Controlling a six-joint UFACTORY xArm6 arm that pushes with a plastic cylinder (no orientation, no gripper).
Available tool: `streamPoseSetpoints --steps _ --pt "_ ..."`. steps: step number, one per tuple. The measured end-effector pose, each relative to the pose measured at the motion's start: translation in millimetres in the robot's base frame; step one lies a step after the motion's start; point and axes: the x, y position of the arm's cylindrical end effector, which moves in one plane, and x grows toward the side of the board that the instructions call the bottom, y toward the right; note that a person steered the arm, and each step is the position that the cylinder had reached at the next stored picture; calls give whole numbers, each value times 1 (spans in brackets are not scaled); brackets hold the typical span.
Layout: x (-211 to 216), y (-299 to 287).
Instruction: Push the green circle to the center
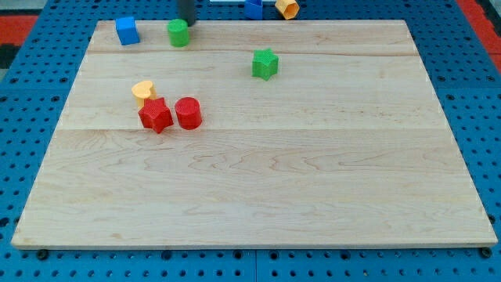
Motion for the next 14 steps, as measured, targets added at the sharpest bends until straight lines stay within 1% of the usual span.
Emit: streamPoseSetpoints --steps 1,2,3,4,5,6,8,9,10,11,12,13,14 --pt "28 -44" --pt "54 -31" --pt "20 -33" --pt "0 -31" --pt "46 -23" --pt "56 34" --pt "21 29" --pt "21 86" --pt "63 96" --pt "99 123" --pt "114 134" --pt "180 133" --pt "219 122"
